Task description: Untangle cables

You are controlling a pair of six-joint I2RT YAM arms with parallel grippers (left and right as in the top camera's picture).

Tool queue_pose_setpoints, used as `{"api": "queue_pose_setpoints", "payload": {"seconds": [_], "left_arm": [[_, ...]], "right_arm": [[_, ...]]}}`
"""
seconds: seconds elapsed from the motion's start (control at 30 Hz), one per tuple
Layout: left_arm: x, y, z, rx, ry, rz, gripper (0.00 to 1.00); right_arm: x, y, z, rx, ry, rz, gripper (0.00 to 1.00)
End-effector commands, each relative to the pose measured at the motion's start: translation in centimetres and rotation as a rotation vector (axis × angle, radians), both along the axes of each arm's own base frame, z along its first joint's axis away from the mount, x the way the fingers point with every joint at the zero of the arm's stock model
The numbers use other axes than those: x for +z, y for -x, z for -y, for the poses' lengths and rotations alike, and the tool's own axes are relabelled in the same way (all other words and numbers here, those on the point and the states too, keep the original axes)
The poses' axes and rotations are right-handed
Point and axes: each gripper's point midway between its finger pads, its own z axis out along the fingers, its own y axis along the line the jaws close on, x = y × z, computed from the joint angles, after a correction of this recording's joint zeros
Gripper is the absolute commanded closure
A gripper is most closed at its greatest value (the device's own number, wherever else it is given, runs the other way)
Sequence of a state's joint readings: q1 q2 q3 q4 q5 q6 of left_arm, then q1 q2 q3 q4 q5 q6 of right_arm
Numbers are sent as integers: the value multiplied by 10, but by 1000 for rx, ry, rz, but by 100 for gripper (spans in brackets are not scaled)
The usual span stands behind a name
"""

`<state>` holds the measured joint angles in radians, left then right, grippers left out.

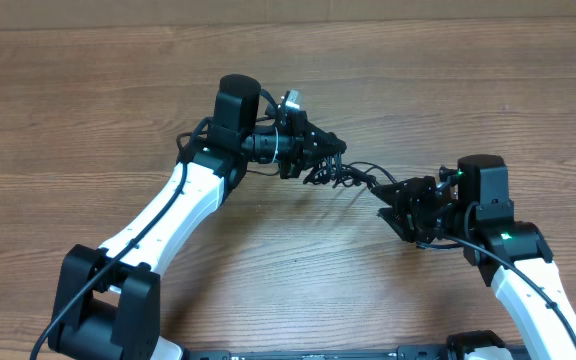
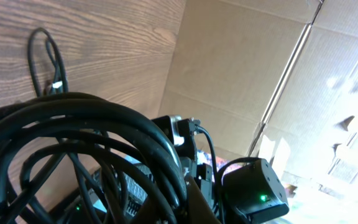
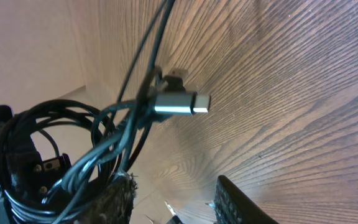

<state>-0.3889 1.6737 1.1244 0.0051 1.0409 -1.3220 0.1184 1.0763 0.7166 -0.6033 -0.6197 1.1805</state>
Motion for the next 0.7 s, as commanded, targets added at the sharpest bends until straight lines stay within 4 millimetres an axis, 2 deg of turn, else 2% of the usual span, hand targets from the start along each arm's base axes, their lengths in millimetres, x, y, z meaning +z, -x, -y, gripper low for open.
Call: {"api": "queue_pose_setpoints", "payload": {"seconds": [0.0,0.23,0.27,0.3,0.43,0.67], "left_arm": [[17,8,1,-38,41,-3,96],[19,17,7,-77,53,-11,96],[19,18,9,-82,53,-13,96],[20,20,10,-90,55,-17,96],[21,28,15,-121,64,-20,96],[21,35,22,-142,62,-19,96]], "right_arm": [[1,-6,4,-37,15,1,61],[7,-15,4,-45,12,49,64],[7,-15,5,-48,16,49,67],[6,-15,5,-50,19,46,72],[1,-15,5,-79,0,-4,78],[-9,-15,2,-64,-13,-53,80]]}}
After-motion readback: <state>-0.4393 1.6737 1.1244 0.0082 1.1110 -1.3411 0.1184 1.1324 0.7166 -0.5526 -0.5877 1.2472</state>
